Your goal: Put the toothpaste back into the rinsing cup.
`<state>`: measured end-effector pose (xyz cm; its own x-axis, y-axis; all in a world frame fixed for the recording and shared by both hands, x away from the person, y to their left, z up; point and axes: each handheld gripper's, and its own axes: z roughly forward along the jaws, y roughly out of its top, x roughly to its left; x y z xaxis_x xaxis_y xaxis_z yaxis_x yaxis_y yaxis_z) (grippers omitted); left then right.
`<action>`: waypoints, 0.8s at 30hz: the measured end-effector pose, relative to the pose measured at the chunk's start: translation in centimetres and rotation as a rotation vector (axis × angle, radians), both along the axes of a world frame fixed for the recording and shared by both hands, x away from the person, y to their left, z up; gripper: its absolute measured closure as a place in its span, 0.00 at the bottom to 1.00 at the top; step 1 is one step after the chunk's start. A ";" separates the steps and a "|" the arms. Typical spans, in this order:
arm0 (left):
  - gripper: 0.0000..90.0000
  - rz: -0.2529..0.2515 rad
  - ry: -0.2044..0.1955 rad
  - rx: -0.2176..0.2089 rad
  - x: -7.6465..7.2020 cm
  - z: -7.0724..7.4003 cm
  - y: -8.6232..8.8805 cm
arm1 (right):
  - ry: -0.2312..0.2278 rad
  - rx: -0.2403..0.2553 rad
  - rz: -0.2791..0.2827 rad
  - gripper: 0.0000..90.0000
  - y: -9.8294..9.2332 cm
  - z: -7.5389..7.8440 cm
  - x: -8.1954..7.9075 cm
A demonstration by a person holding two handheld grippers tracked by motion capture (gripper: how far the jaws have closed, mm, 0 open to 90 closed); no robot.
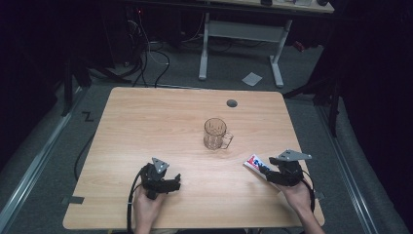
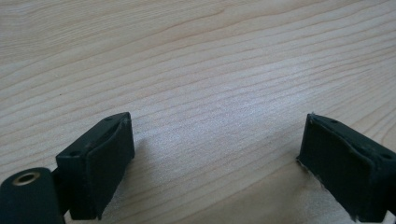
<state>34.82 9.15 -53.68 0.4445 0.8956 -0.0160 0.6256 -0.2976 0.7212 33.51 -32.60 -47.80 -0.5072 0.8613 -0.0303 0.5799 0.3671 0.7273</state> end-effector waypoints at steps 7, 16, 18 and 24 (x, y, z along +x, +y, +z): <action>0.11 -0.001 0.000 0.000 0.0 0.0 0.0 | 0.054 -0.054 0.025 0.46 0.3 -0.1 1.1; 0.12 -0.001 -0.002 0.000 0.0 0.0 0.0 | 0.110 -0.125 0.052 0.45 0.9 -0.4 2.2; 0.12 -0.001 -0.002 0.000 0.0 0.0 0.0 | 0.118 -0.136 0.056 0.44 1.0 -0.4 2.3; 0.12 -0.001 -0.002 0.001 0.0 0.0 0.0 | 0.155 -0.171 0.072 0.43 1.4 -0.4 3.0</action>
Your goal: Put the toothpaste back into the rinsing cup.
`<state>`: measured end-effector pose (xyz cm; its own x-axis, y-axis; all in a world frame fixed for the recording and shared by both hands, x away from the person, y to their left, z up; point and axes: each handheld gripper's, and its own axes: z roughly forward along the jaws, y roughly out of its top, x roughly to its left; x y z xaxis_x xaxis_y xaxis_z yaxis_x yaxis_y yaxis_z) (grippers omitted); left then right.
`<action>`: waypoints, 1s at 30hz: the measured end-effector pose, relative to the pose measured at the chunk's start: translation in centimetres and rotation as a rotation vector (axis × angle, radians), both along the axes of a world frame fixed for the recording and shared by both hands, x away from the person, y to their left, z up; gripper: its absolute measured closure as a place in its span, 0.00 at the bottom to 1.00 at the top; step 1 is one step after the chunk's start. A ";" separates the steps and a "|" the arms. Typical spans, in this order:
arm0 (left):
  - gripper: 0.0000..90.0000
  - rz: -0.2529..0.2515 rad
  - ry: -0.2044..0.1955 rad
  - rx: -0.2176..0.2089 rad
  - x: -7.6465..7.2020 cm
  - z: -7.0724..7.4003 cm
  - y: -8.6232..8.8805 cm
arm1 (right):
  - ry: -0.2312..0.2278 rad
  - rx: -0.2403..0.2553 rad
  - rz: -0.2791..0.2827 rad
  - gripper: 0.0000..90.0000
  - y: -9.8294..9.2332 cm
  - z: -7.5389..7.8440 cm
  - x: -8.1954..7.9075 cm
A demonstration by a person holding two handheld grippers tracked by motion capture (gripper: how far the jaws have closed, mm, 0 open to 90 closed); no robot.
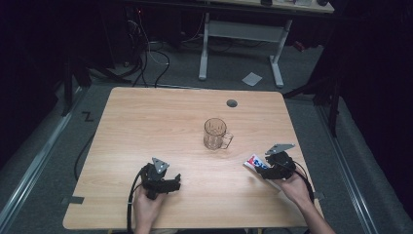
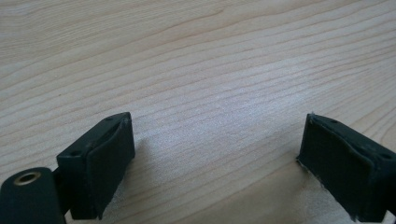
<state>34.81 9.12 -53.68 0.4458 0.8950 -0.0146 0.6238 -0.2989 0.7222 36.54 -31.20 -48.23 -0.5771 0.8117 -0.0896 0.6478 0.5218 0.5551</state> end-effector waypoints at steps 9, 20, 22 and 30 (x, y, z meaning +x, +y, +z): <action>0.12 0.000 -0.001 0.000 0.0 0.0 0.0 | 0.048 -0.058 0.018 0.43 0.6 -0.3 0.8; 0.12 0.000 -0.001 0.000 0.0 0.0 0.0 | 0.102 -0.079 0.015 0.43 0.9 -1.2 1.5; 0.12 0.000 -0.001 0.001 0.0 0.0 0.0 | 0.115 -0.084 0.020 0.44 1.0 -1.4 1.6; 0.12 -0.001 -0.001 0.000 0.0 0.0 0.0 | 0.143 -0.096 0.013 0.44 1.1 -1.7 1.8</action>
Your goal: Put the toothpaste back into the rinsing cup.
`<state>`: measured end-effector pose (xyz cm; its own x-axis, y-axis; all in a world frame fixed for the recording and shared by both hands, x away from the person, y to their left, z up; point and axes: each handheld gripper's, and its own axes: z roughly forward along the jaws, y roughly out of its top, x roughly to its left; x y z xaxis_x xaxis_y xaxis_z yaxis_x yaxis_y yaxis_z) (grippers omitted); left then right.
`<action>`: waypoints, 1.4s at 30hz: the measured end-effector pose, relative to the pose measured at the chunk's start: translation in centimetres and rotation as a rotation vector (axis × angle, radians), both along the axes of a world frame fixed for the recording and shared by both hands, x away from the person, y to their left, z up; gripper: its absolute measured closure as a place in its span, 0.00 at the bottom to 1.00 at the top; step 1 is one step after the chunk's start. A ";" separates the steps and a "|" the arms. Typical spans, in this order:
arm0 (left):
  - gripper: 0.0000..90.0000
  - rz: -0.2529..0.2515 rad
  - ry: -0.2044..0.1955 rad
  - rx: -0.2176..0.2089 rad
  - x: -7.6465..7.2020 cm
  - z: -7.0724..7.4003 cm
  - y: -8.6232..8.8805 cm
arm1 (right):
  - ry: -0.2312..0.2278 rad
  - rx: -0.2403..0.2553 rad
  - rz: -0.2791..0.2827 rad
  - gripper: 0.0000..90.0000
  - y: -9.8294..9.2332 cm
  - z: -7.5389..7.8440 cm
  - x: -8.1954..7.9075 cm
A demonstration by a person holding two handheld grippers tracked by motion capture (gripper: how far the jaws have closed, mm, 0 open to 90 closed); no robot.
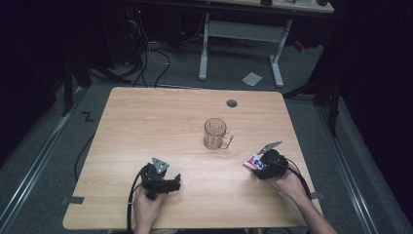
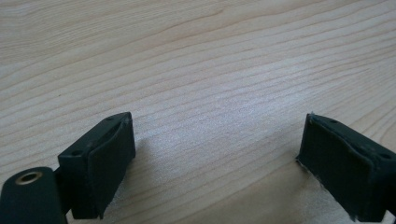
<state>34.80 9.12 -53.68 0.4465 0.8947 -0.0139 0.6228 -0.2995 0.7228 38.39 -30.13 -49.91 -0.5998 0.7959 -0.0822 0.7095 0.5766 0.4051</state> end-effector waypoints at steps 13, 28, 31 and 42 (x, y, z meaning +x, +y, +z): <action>0.12 0.000 0.000 0.000 0.0 0.0 0.0 | 0.037 0.021 0.007 0.55 -0.4 0.1 0.5; 0.12 0.000 0.000 -0.001 0.0 0.0 0.0 | 0.030 -0.020 0.047 0.70 -0.3 0.8 0.4; 0.12 0.000 0.000 -0.001 0.0 0.0 0.0 | 0.028 -0.014 0.050 0.71 -0.4 0.9 0.3; 0.12 0.001 -0.001 -0.003 0.0 0.0 0.0 | -0.012 0.081 0.084 0.72 -0.3 1.7 0.0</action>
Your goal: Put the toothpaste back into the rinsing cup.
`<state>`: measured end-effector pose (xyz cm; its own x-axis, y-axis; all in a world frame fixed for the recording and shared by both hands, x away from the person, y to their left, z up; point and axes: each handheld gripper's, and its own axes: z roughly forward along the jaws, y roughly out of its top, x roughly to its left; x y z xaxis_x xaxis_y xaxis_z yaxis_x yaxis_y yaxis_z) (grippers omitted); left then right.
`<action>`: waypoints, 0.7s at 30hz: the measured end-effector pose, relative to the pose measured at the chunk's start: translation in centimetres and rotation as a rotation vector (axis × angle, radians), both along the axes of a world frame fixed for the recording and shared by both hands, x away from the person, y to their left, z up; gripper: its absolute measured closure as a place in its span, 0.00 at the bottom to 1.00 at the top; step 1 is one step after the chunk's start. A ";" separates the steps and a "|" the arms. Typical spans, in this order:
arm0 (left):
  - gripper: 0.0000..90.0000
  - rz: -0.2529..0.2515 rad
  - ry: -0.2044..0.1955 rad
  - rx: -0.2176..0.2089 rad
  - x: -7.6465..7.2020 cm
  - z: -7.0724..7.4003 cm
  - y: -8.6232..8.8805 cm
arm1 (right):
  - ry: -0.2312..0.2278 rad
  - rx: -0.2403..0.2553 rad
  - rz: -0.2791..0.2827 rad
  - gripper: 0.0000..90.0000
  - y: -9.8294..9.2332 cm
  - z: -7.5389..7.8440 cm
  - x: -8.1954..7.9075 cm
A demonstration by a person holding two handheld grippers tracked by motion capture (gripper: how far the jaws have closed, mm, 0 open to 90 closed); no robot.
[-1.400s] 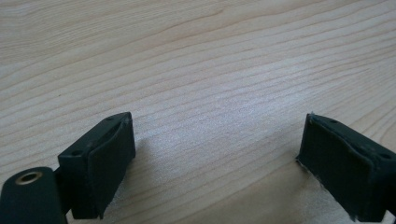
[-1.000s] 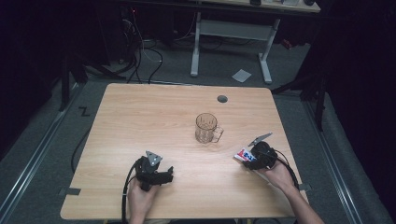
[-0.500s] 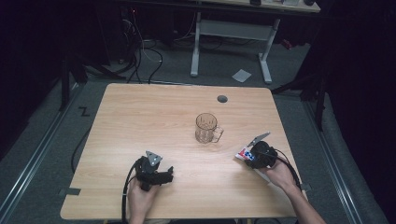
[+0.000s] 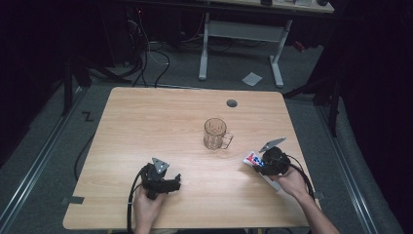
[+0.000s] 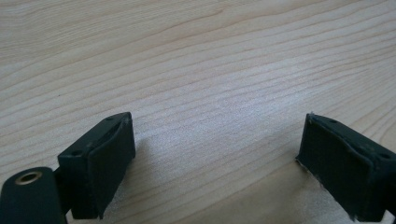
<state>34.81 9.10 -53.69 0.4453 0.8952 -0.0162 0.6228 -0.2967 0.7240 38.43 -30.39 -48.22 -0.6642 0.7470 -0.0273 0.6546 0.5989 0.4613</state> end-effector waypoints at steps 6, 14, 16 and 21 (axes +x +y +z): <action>0.12 -0.002 0.001 0.002 0.0 0.0 0.0 | -0.036 0.067 -0.006 0.72 -0.1 0.8 -0.1; 0.12 -0.002 0.001 0.002 0.0 0.0 0.0 | -0.084 0.129 0.003 0.72 0.1 1.9 -0.2; 0.12 -0.002 0.001 0.002 0.0 0.0 0.0 | -0.093 0.140 0.006 0.72 0.2 2.1 -0.1; 0.12 -0.002 0.001 0.002 0.0 0.0 0.0 | -0.122 0.167 0.008 0.72 0.3 2.5 0.0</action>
<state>34.81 9.11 -53.68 0.4469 0.8944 -0.0149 0.6227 -0.2991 0.7230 38.47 -30.07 -45.75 -0.6696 0.7426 0.0157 0.5834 0.5127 0.6299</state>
